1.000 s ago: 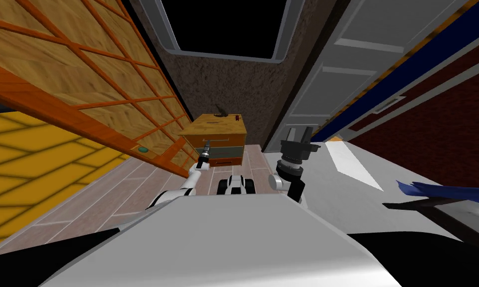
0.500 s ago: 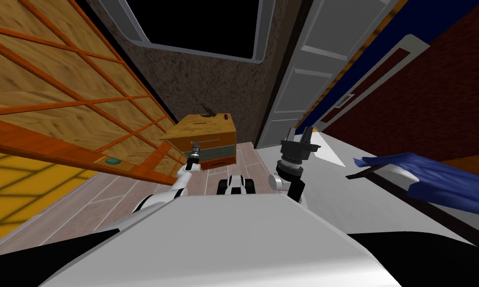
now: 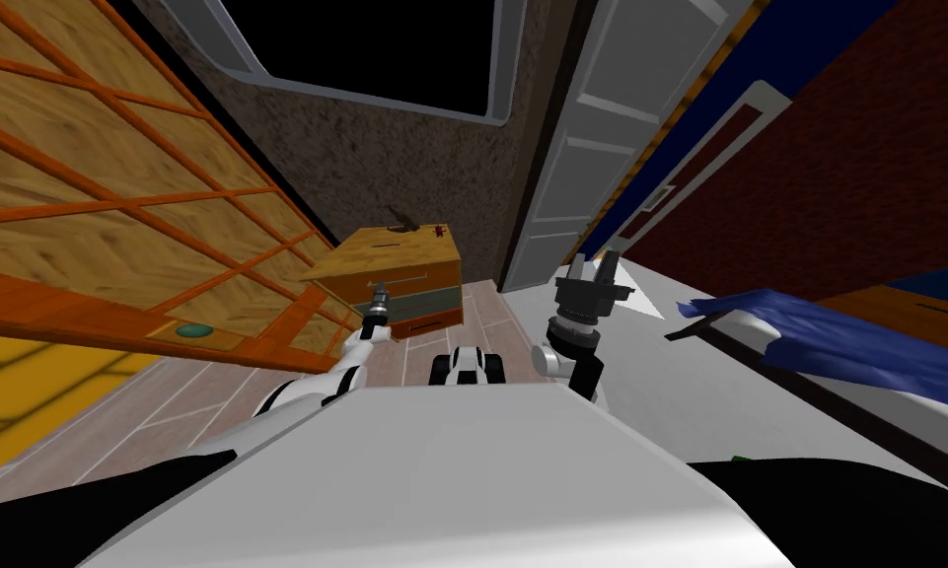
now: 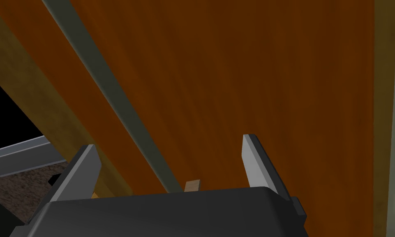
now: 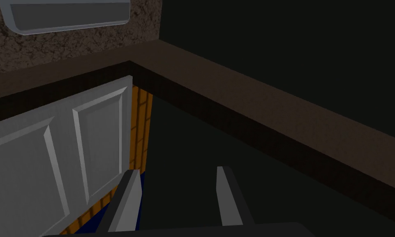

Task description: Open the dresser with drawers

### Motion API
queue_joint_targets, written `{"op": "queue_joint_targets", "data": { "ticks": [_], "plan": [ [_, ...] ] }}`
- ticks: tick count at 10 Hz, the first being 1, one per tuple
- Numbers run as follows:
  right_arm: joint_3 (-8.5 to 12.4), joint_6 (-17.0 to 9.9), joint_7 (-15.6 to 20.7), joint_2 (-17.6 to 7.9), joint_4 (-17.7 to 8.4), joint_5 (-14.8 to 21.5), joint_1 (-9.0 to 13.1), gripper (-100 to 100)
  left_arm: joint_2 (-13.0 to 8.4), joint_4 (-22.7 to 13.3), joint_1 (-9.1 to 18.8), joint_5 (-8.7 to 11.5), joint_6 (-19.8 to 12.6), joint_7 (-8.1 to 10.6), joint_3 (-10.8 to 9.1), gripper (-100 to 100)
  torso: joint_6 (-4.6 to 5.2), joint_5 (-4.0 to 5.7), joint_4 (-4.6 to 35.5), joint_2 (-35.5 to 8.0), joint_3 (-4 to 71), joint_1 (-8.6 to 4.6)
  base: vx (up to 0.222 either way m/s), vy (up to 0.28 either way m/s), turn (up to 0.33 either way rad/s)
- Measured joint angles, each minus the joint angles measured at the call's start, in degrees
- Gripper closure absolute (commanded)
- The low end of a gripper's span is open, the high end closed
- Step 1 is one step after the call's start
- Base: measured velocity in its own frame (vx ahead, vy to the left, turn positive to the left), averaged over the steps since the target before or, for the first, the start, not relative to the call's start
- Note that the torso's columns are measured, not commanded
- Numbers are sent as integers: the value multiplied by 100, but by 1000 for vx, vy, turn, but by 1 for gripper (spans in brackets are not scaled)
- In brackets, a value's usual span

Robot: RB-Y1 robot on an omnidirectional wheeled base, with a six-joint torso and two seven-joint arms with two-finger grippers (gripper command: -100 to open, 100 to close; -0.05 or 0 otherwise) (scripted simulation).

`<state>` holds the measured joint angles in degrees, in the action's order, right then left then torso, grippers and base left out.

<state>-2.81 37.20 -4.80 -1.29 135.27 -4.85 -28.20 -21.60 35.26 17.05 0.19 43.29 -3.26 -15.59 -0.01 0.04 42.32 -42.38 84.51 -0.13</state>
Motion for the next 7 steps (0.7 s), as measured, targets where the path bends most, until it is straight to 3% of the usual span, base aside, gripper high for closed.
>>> {"op": "queue_joint_targets", "data": {
  "ticks": [1, 2, 4, 5, 6, 7],
  "plan": [
    [-1, 0, 0, 0, 0, 0, 1, 0, -58, -2, -119, 57, 18, -15, -140, -100, 3, 0, 0, -4, -2, -1, -45, -53, -163],
    [0, 0, 0, 0, 0, 0, 0, 0, -127, 221, -208, 90, -122, 11, -212, -100, -3, -1, 0, 1, 1, 9, -21, -29, 24],
    [0, 0, 0, 0, 0, 0, 1, 0, -429, -325, 20, 144, 49, 130, -327, -100, 8, -6, -5, 17, 12, 15, -38, -59, -372],
    [0, 0, 0, 0, 0, 0, 1, 0, -700, -966, 221, 210, 340, 220, -472, -100, 4, -2, -3, 5, 5, 3, -54, -65, -243],
    [0, 0, 0, 0, 0, 0, 0, 0, -761, -1043, 184, 248, 397, 234, -568, -100, -3, -3, -1, 2, 1, 8, -20, -32, -56],
    [1, 0, 0, 0, 0, 0, -1, 0, -729, -771, 3, 271, 229, 222, -615, -100, -4, -6, -4, 11, 6, 23, -1, -7, 19]
  ]
}}
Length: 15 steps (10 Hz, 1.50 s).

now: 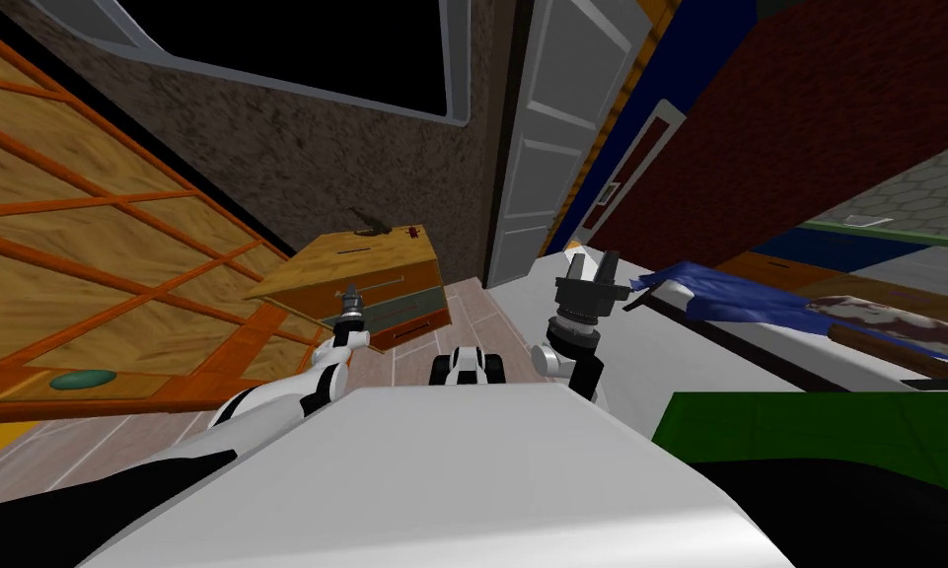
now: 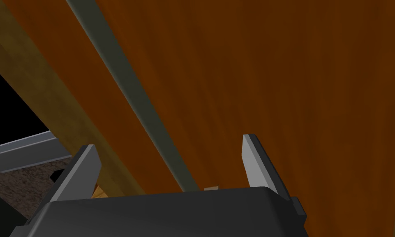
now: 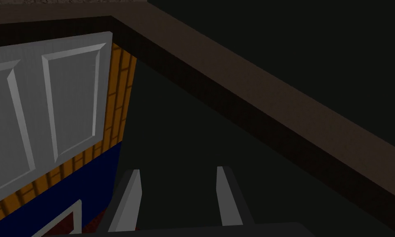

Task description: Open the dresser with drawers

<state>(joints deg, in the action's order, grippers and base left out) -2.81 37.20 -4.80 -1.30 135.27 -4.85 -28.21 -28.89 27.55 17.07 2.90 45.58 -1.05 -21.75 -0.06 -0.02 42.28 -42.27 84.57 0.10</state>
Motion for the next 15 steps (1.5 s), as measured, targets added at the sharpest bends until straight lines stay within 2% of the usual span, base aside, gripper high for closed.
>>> {"op": "queue_joint_targets", "data": {
  "ticks": [1, 2, 3, 4, 5, 6, 7, 8, 9, 10, 12, 13, 14, 15],
  "plan": [
    [0, 0, 0, 0, 0, 0, 0, 0, 3, 203, -77, 7, -88, 7, -13, -100, 4, -2, -2, 8, 6, 6, 0, 0, 0],
    [1, 0, 0, -1, 0, 0, 0, 0, 1, 223, -81, 8, -96, 10, -14, 100, 6, -2, -3, 7, 6, 0, 24, 45, 331],
    [2, 0, 0, -1, 0, 0, -2, 0, 58, -109, 178, -59, 54, -29, 119, 100, 1, -2, -4, 13, 9, 8, 48, 52, 205],
    [1, 0, 0, -1, 0, 0, -1, 0, 122, -139, 176, -88, 62, -39, 189, 100, -5, -6, -11, 10, 7, 7, 34, 34, -2],
    [0, 0, 0, -1, 0, 0, 0, 0, 217, 265, -55, -74, -113, -54, 175, 100, -2, -24, -26, 13, 7, 15, -3, 6, -2],
    [1, 0, 0, -1, 0, 0, 0, 0, 259, 546, -143, -71, -255, -69, 170, 100, 11, -8, -9, 8, 6, 1, 17, 33, 321],
    [1, 0, 0, -1, 0, 0, -2, 0, 353, 614, -86, -126, -253, -80, 295, 100, -6, -3, -8, 7, 5, 0, 57, 72, 397],
    [2, 0, 0, -1, 0, 0, -2, 0, 514, 495, 55, -205, -126, -159, 457, 100, 9, -17, -21, 22, 12, 11, 47, 63, 232],
    [1, 0, 0, -1, 0, 0, -1, 0, 659, 874, -88, -241, -288, -196, 548, 100, 1, -18, -24, 22, 14, 16, 49, 67, 400],
    [1, 0, 0, -1, 0, 0, -2, 0, 788, 648, 159, -305, -240, -256, 686, 100, -2, -25, -33, 33, 20, 26, 51, 42, 178],
    [0, 0, 0, -1, 0, 0, 0, 0, 904, 1077, -23, -345, -425, -252, 790, 100, -4, -26, -34, 28, 18, 26, 29, 26, 157],
    [1, 0, 0, -1, 0, 0, -1, 0, 1048, 1435, -151, -393, -555, -267, 904, 100, -6, -22, -29, 26, 16, 23, 72, 66, 470],
    [2, 0, 0, -1, 0, 0, -2, 0, 1269, 1561, -133, -469, -583, -369, 1061, 100, 0, -24, -36, 37, 22, 24, 58, 56, 236],
    [1, 0, 0, -1, 0, 0, 0, 0, 1393, 1604, -87, -508, -606, -434, 1147, 100, 8, -22, -36, 38, 24, 19, 54, 84, 328]
  ]
}}
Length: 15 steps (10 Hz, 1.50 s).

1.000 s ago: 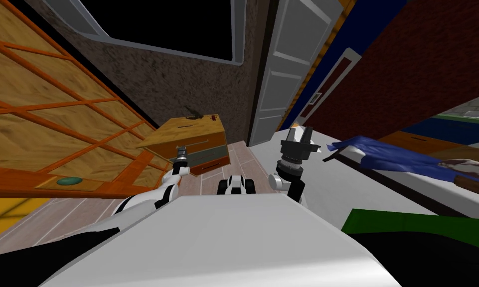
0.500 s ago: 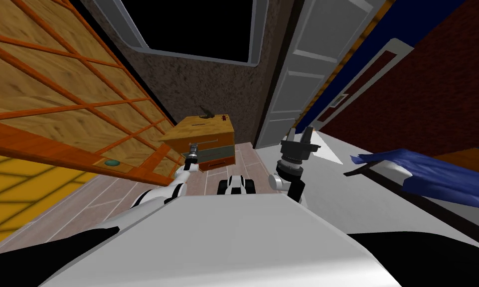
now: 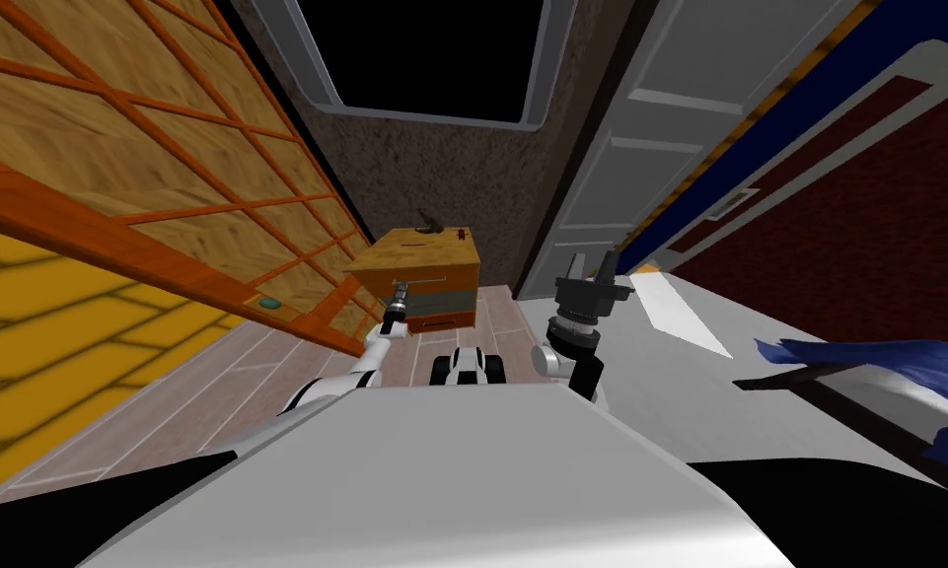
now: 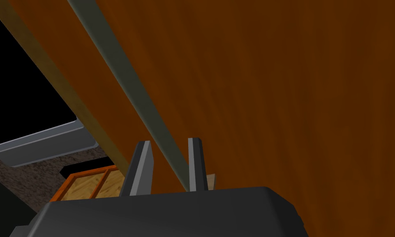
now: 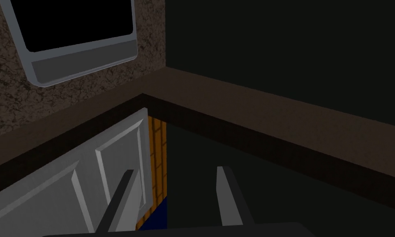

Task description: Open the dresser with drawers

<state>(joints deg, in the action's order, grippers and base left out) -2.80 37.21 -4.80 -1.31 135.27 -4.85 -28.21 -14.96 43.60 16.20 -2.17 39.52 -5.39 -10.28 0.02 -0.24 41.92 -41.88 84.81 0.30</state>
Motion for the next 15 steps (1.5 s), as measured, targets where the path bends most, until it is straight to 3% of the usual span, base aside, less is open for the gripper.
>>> {"op": "queue_joint_targets", "data": {
  "ticks": [1, 2, 4, 5, 8, 15],
  "plan": [
    [1, 0, 0, 0, 0, 0, -1, 0, 185, 188, -38, -58, -62, -52, 129, 100, 2, -2, -3, -3, -2, -3, 85, 77, 381],
    [0, 0, 0, 0, 0, 0, -1, 0, 303, -53, 141, -125, 79, -77, 286, 100, -4, -1, -10, 12, 6, -2, 76, 27, 324],
    [-1, 0, 0, 0, 0, 0, 1, 0, 470, 349, 2, -188, -126, -90, 445, 100, -9, 4, -5, -7, -4, -6, 31, 11, 206],
    [0, 0, 0, 0, 0, 0, 0, 0, 583, 280, 128, -225, -148, -132, 536, 100, -5, 9, 6, -8, -5, -7, 46, 25, 188],
    [0, 0, 0, 0, 0, 0, 0, 0, 871, 910, -102, -333, -469, -211, 768, 100, -1, 25, 34, -35, -20, -33, 24, 19, 138],
    [-1, -1, 0, 1, -1, 0, 3, 0, 849, 962, 36, -354, -765, -143, 844, 100, -1, 34, 50, -47, -26, -42, -150, 5, 20]
  ]
}}
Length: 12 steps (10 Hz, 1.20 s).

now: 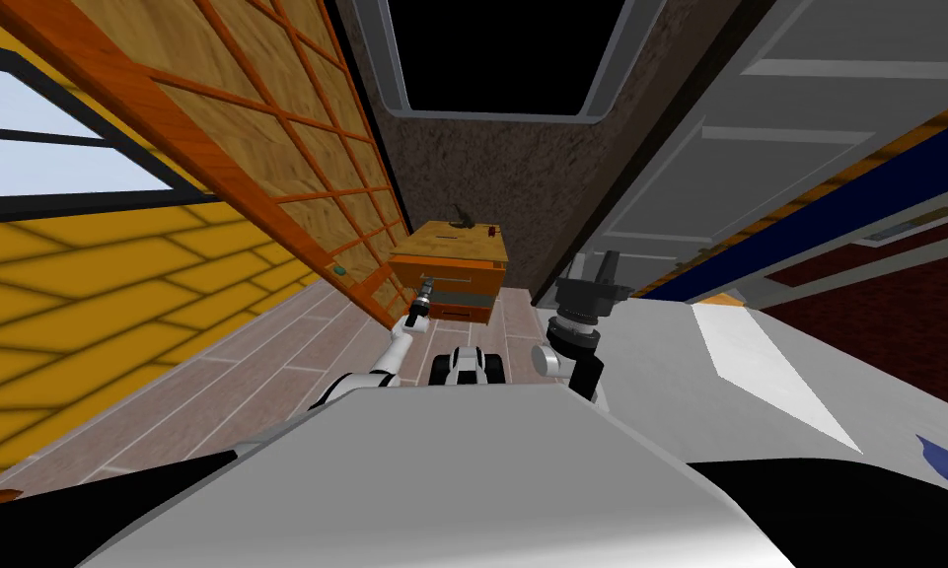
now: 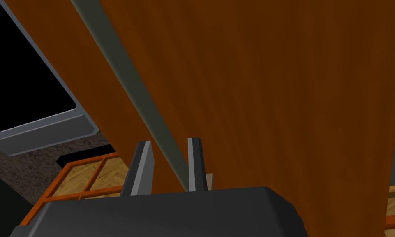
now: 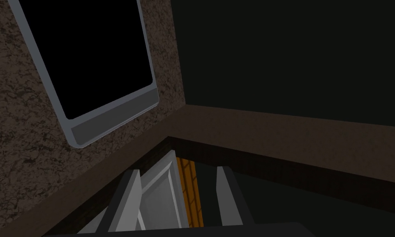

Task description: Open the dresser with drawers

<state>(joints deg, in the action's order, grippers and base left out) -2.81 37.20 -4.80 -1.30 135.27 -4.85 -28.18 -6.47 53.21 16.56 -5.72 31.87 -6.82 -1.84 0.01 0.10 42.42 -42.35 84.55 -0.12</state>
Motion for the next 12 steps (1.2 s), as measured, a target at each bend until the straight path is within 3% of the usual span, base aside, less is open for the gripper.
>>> {"op": "queue_joint_targets", "data": {
  "ticks": [8, 9, 12],
  "plan": [
    [0, 0, 0, 0, 0, 0, 1, 0, -27, 91, 6, -22, -73, 72, 77, 100, 3, -4, 3, -29, -20, 5, -173, 14, 21],
    [0, 0, 0, 0, -1, 0, 1, 0, -34, 140, -15, -29, -89, 87, 100, -100, 3, -1, 10, -30, -21, 0, -125, 6, 9],
    [0, 0, 0, 0, 0, 0, -1, 0, -87, 143, 241, -7, -356, 143, 90, -100, 1, -7, -16, 40, 23, 10, -37, 4, 4]
  ]
}}
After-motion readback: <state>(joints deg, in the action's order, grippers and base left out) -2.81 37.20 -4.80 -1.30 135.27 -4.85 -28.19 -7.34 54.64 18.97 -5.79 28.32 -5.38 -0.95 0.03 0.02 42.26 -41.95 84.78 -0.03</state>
